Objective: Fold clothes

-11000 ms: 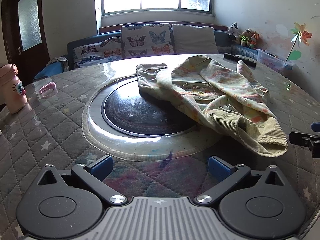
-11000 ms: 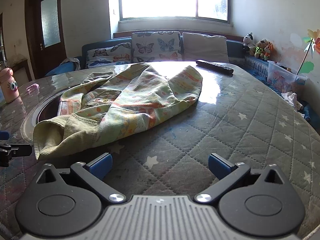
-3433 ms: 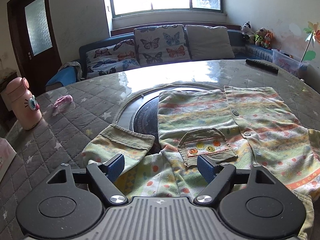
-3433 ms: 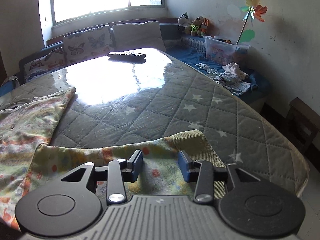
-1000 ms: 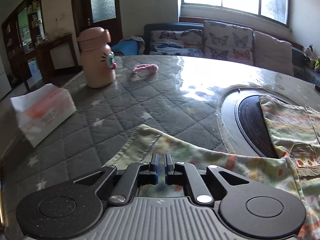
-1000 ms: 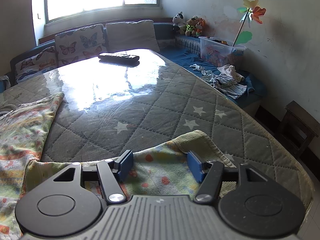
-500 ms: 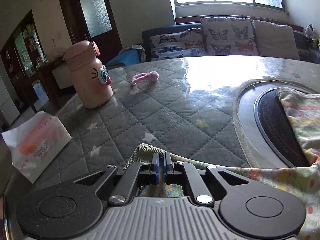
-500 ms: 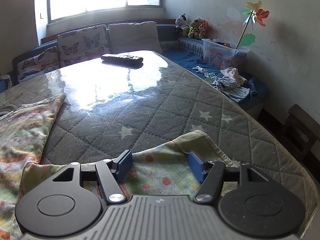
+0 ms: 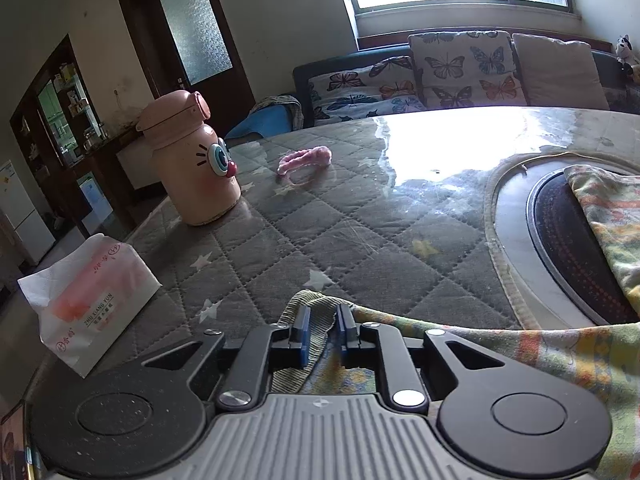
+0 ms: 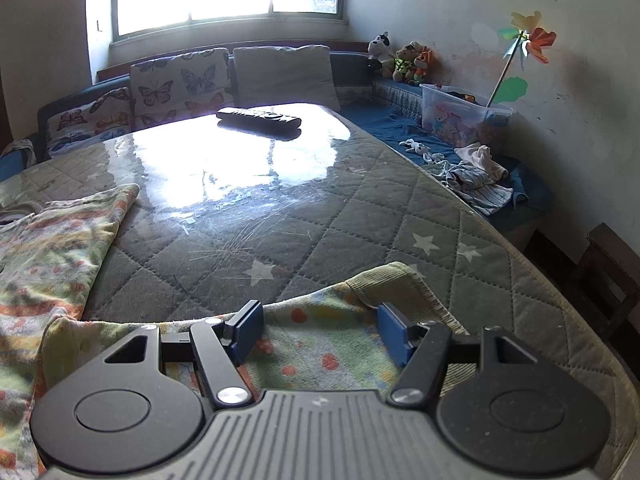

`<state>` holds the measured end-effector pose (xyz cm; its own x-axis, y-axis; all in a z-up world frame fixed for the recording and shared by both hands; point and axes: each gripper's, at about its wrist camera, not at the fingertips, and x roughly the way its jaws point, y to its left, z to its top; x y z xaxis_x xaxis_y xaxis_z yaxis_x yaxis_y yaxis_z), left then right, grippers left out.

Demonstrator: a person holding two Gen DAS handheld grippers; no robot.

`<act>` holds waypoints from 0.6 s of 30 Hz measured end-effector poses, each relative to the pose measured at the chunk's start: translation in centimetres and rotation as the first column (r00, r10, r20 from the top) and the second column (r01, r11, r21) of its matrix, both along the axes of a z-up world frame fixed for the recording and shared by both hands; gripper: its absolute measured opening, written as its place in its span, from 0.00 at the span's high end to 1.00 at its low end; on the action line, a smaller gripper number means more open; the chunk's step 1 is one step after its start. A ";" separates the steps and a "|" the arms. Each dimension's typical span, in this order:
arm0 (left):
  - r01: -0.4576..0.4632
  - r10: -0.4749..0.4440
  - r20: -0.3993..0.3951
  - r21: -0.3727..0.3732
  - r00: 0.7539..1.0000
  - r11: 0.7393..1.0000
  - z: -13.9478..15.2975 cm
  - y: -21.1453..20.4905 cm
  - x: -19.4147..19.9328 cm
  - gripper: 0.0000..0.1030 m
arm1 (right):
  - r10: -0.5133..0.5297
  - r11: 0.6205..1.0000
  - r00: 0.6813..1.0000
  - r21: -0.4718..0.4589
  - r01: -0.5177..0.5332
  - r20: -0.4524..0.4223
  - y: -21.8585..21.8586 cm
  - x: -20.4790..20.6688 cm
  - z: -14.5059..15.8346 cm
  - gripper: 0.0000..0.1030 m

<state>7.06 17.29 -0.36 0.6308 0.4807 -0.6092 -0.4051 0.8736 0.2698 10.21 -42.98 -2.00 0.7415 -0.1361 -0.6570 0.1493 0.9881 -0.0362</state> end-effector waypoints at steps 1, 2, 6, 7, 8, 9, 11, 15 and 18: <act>-0.001 0.001 -0.003 -0.006 1.000 1.000 0.1 0.0 -0.1 0.84 | 0.008 1.000 1.000 -0.008 -0.008 0.003 0.2 -0.1 0.2 0.37; -0.002 0.002 -0.005 -0.011 1.000 1.000 0.3 -0.1 -0.2 0.84 | 0.022 1.000 1.000 -0.018 -0.022 0.010 0.5 -0.4 0.5 0.37; 0.024 -0.023 0.005 -0.023 1.000 0.999 1.1 -1.2 -1.2 0.83 | 0.083 0.996 0.996 -0.016 -0.082 0.030 1.6 -1.8 1.8 0.37; 0.039 -0.039 0.011 -0.027 0.999 0.999 1.3 -1.8 -1.5 0.81 | 0.100 0.995 0.994 -0.009 -0.100 0.033 1.9 -2.1 2.1 0.37; 0.063 -0.063 0.018 -0.031 0.998 0.998 1.6 -2.5 -1.8 0.79 | 0.119 0.993 0.992 -0.001 -0.119 0.033 2.2 -2.3 2.3 0.36; 0.088 -0.087 0.024 -0.033 0.996 0.996 1.9 -3.2 -2.1 0.76 | 0.146 0.989 0.989 0.009 -0.147 0.034 2.6 -2.7 2.6 0.36; 0.147 -0.146 0.034 -0.036 0.989 0.988 2.3 -5.0 -2.6 0.73 | 0.213 0.977 0.976 0.022 -0.214 0.036 4.2 -3.4 2.9 0.36; 0.280 -0.277 0.058 -0.067 0.959 0.958 2.8 -8.8 -3.5 0.66 | 0.315 0.948 0.949 0.032 -0.316 0.032 7.0 -4.3 3.0 0.36; 0.379 -0.375 0.068 -0.069 0.925 0.923 2.9 -11.8 -4.0 0.60 | 0.389 0.920 0.921 0.039 -0.390 0.030 9.1 -4.9 3.0 0.36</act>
